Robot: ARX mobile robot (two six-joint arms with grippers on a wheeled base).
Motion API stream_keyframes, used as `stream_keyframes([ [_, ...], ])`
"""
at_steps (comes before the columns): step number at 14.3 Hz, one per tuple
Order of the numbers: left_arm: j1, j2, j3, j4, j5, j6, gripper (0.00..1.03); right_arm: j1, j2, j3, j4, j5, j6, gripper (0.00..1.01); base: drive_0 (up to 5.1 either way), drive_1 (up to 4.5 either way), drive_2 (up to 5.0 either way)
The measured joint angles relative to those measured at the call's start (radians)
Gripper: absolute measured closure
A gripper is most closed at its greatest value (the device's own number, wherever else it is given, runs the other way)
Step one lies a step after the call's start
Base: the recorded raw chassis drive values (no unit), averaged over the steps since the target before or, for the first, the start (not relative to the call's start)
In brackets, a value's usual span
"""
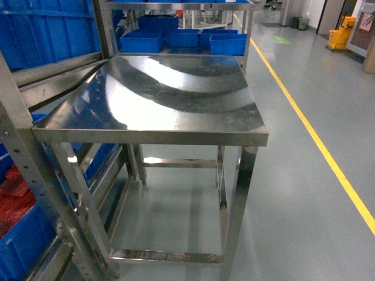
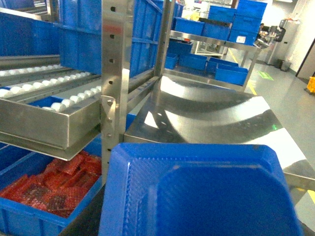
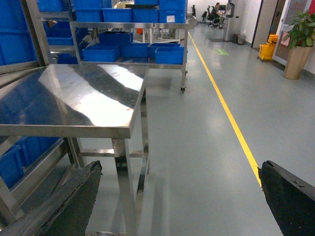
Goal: Pick blue part to blue bin on bottom shelf
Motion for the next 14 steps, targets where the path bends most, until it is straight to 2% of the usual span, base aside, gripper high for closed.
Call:
stream_keyframes([
  [14, 0.000, -0.003, 0.000, 0.001, -0.004, 0.000, 0.60, 0.000, 0.000, 0.000, 0.002, 0.000, 0.000, 0.03, -4.9, 2.65, 2.2],
])
